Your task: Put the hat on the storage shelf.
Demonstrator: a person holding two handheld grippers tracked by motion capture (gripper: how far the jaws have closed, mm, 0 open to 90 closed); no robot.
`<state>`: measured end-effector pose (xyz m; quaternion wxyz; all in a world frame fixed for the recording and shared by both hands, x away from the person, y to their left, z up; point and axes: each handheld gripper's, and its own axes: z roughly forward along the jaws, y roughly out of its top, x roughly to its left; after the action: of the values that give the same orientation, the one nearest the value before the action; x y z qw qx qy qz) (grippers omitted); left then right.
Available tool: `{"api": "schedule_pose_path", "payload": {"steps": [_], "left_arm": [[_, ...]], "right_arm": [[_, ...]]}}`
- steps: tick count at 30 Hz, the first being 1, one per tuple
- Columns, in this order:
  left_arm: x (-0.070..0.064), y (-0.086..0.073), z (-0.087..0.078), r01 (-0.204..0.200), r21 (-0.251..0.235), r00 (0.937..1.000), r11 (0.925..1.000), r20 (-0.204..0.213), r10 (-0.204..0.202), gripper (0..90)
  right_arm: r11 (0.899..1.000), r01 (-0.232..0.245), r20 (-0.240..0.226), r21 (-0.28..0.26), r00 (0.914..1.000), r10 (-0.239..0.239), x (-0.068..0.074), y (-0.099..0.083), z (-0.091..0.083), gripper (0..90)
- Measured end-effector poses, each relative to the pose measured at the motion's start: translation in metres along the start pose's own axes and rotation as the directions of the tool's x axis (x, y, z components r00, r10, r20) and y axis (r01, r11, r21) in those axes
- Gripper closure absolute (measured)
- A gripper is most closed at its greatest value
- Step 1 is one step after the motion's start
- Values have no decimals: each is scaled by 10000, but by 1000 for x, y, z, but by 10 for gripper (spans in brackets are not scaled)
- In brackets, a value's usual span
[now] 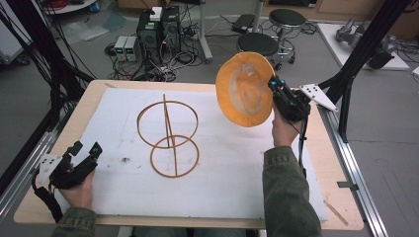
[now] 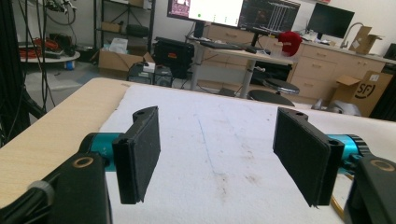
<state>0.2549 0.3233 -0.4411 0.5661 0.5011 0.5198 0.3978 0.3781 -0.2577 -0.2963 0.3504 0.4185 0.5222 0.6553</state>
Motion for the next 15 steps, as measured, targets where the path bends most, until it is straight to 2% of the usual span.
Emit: {"api": "schedule_pose_path", "payload": {"steps": [8, 15], "left_arm": [[0, 0, 0, 23, -40, 10000, 10000, 7, -23, 321], [1, 1, -1, 101, -68, 9999, 9999, 20, -100, 322]], "right_arm": [[9983, 375, -145, -452, 9992, -382, 13, 22, 1, 861], [9963, 480, -264, -719, 9984, -500, 24, 32, 2, 860]]}}
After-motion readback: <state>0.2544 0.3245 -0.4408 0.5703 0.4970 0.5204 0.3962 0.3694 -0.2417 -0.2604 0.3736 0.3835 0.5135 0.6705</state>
